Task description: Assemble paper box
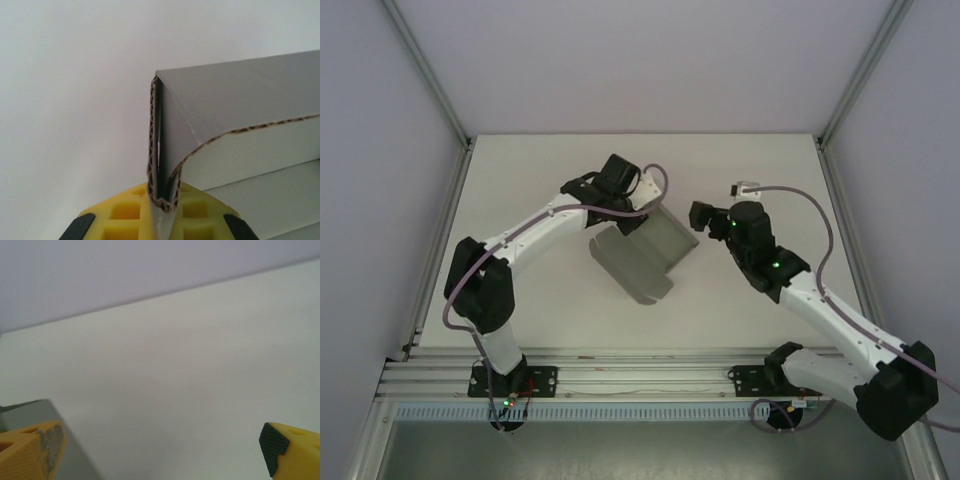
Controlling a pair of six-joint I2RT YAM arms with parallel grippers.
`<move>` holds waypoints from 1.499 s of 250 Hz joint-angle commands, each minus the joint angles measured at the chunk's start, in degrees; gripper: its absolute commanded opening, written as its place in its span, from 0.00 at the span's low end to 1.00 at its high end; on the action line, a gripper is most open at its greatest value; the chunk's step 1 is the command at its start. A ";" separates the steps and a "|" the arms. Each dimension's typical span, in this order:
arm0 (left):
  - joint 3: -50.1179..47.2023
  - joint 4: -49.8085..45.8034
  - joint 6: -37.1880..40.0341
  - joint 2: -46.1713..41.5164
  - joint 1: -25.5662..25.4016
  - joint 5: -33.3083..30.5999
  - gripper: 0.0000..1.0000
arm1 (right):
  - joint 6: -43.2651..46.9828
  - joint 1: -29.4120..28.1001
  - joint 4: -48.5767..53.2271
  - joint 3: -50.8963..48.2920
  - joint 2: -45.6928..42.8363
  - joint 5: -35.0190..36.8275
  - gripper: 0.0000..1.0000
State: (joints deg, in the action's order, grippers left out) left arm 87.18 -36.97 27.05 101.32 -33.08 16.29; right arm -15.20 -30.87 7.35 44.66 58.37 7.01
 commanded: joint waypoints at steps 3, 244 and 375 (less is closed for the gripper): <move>6.43 -16.64 15.15 3.81 -2.38 -1.01 0.00 | -5.41 0.62 10.49 -2.85 -3.46 4.54 1.00; 11.32 -9.32 11.17 33.42 -12.99 -31.86 0.15 | -9.07 5.78 23.59 -8.74 -17.53 9.41 1.00; 15.91 -12.25 13.04 23.18 -10.46 -27.92 0.80 | -6.80 5.96 24.35 -8.08 -18.11 6.62 1.00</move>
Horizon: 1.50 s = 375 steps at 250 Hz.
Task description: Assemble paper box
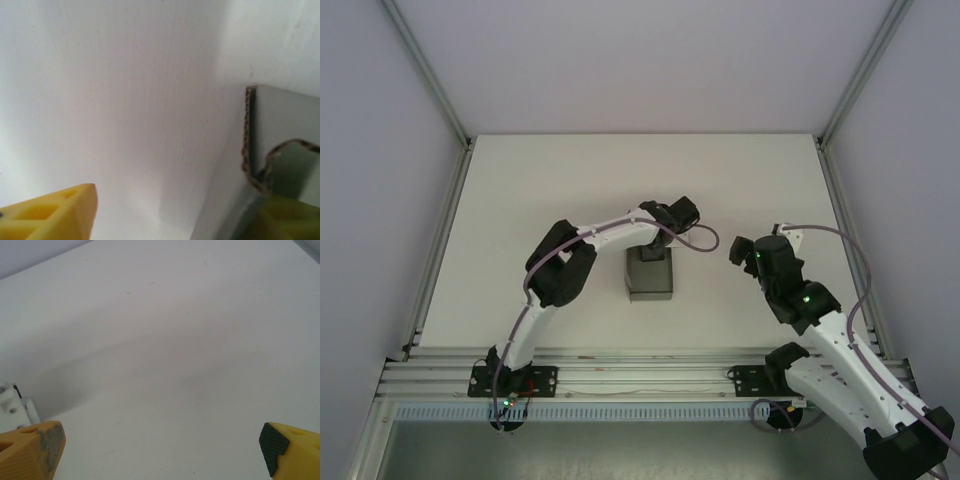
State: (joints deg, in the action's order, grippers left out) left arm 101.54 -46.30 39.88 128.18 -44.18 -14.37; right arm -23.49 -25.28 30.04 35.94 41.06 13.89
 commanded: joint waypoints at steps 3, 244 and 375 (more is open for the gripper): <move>1.54 -2.99 0.20 -4.13 0.74 3.28 0.82 | 1.58 0.36 1.73 0.70 -0.85 -0.38 1.00; -32.45 25.96 -65.05 -42.62 27.62 17.62 1.00 | 45.97 -1.20 -6.56 8.45 19.23 -33.82 1.00; -54.76 22.15 -68.90 -60.12 29.40 8.90 1.00 | 67.72 -7.45 4.63 41.37 64.14 -45.69 0.66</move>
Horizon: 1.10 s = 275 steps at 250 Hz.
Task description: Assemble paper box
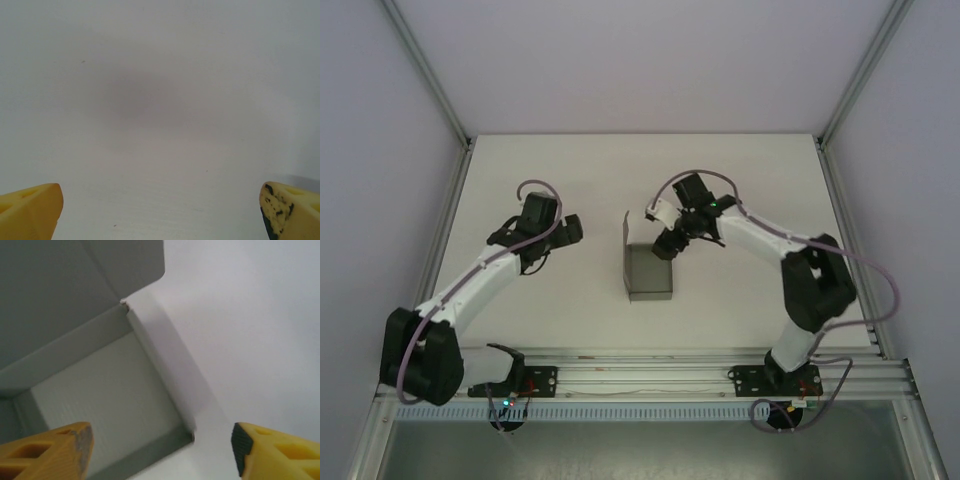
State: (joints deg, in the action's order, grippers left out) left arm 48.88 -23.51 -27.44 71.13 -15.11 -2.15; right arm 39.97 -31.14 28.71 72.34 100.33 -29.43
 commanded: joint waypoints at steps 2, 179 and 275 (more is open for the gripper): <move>-2.27 -0.59 -1.68 -3.23 0.34 -3.39 1.00 | 4.32 -1.70 6.02 5.22 5.24 -2.14 0.66; -4.44 -2.24 -2.64 -7.41 0.39 -5.65 1.00 | -36.24 -6.52 -12.26 -2.88 5.09 30.54 0.18; -3.53 1.93 -2.08 -5.78 0.42 -1.94 1.00 | -73.57 -9.93 1.41 -7.85 1.57 40.27 0.18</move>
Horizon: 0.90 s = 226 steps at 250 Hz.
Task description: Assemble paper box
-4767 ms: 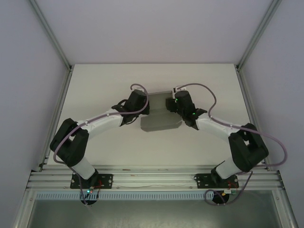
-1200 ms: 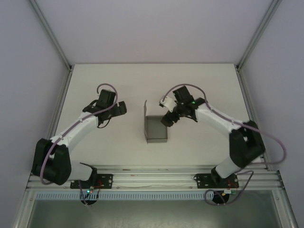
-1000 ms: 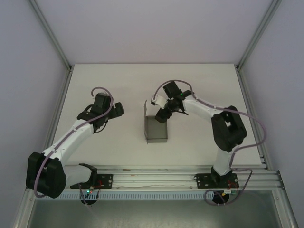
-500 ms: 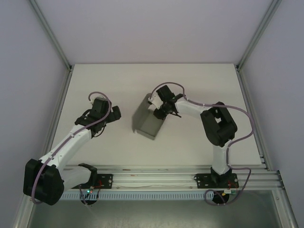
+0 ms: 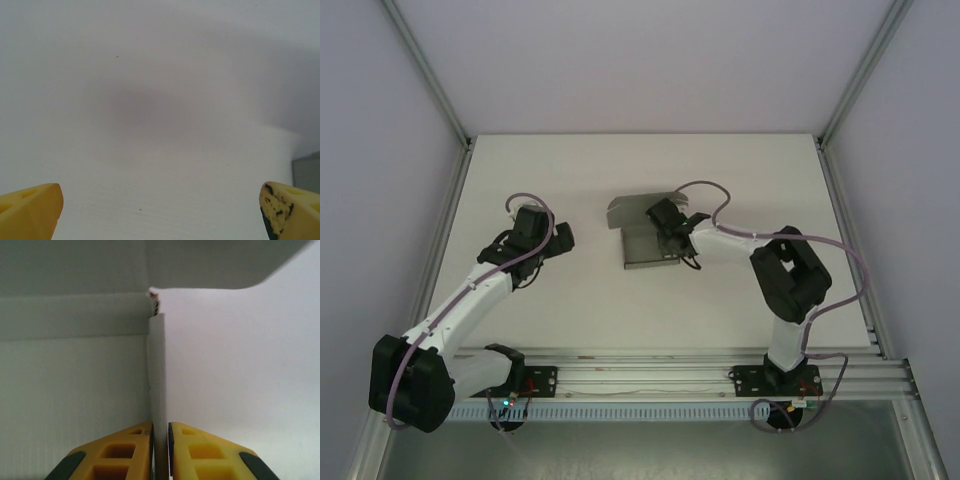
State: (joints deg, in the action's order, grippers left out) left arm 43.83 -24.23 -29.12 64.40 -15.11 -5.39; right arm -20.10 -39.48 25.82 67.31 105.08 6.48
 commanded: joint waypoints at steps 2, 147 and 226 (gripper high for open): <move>1.52 2.75 -0.38 1.02 0.41 1.38 1.00 | -13.77 -1.74 4.21 -2.93 -3.33 4.34 0.18; 4.57 14.18 22.79 6.35 0.17 26.59 1.00 | 0.07 -3.59 3.76 -3.20 -13.82 14.50 0.72; 17.66 8.54 36.80 18.83 -1.25 35.25 1.00 | 28.61 2.36 2.98 1.71 -16.31 2.69 0.94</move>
State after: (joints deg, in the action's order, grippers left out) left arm 55.90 -13.23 -0.64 79.24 -15.42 24.82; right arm -5.19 -40.21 28.25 65.12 89.14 15.25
